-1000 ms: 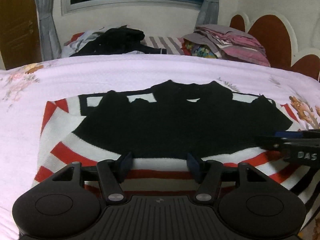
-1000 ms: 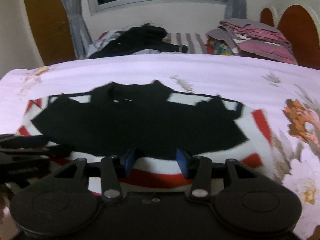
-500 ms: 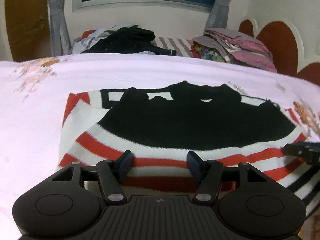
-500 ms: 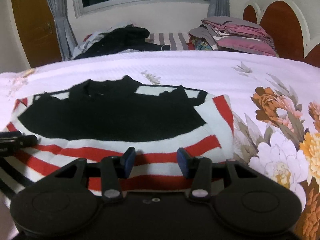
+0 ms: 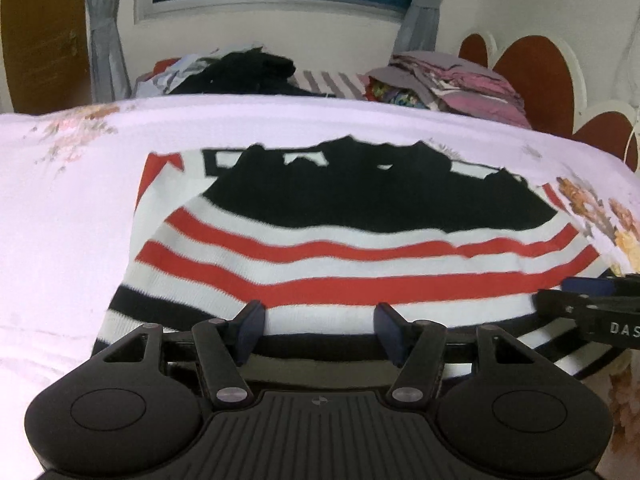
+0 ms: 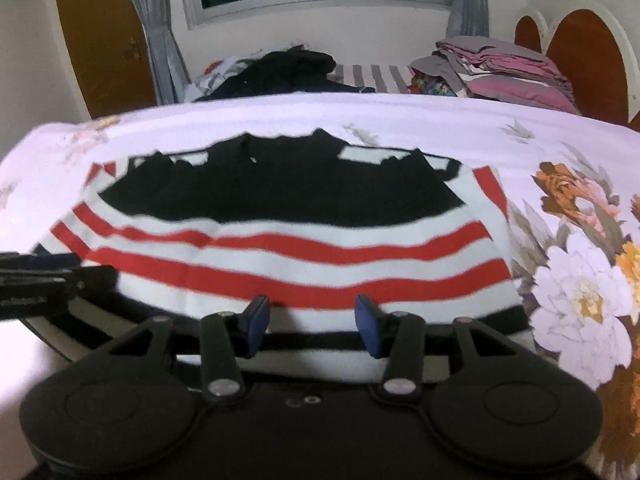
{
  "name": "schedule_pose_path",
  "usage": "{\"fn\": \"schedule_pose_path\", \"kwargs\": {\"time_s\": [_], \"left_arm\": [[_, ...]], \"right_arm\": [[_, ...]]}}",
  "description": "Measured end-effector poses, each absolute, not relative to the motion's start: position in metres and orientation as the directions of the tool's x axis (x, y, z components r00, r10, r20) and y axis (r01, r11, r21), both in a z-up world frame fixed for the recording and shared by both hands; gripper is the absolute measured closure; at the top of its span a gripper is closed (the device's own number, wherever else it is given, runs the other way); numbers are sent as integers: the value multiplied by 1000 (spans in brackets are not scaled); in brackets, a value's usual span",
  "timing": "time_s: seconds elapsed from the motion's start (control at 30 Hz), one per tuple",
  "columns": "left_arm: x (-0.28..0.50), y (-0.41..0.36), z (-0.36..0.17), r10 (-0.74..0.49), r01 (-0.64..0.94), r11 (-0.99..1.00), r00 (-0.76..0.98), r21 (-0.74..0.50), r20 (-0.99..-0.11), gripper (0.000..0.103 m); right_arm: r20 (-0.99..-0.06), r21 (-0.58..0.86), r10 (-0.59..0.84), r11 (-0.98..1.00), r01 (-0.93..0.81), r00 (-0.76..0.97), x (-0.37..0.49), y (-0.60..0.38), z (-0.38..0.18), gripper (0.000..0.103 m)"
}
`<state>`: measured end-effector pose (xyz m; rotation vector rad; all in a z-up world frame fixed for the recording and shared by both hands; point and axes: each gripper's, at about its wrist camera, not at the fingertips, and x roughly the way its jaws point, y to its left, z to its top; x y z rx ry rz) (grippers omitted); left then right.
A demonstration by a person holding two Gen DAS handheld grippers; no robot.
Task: Fold small clothes
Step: 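Smooth the half-folded sweater flat with both open grippers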
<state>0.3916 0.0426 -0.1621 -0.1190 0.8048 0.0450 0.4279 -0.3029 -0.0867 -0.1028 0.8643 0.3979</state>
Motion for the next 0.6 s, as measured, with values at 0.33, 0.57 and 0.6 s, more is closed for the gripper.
{"fn": "schedule_pose_path", "kwargs": {"time_s": [0.33,0.57,0.6], "left_arm": [[391,42,-165,10,-96,992,688,-78,-726,41],[392,39,-165,11,-94,993,683,-73,-730,38],[392,39,-165,11,-94,993,683,-73,-730,37]], "right_arm": [[-761,44,252,940,-339,598,418,-332,-88,55],[-763,37,243,941,-335,599,413,-335,-92,54],[-763,34,242,941,-337,599,412,-335,-93,53]]}}
